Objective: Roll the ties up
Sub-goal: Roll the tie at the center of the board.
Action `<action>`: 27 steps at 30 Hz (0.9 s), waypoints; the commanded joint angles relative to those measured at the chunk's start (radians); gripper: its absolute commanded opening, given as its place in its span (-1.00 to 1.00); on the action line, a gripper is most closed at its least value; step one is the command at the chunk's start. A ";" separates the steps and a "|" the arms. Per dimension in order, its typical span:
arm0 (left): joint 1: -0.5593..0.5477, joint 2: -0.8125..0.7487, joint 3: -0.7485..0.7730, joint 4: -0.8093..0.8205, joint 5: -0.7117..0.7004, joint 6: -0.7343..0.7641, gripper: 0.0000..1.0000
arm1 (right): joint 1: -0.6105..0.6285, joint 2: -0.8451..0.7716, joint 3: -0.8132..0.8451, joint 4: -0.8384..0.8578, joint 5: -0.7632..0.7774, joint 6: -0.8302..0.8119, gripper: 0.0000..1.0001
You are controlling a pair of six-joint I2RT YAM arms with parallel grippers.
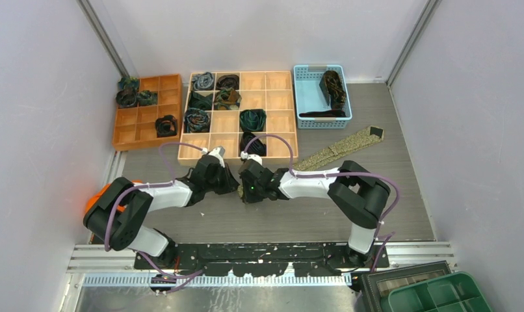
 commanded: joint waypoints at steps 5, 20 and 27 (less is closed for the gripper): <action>-0.007 -0.029 -0.020 -0.065 -0.074 0.005 -1.00 | -0.003 0.002 0.064 -0.016 -0.025 -0.046 -0.98; -0.007 -0.855 0.219 -1.001 -0.850 -0.150 -1.00 | 0.161 -0.032 0.430 -0.664 0.424 -0.209 -0.32; -0.005 -1.175 0.293 -1.235 -0.890 -0.132 -1.00 | 0.187 0.176 0.648 -0.728 0.485 -0.302 0.15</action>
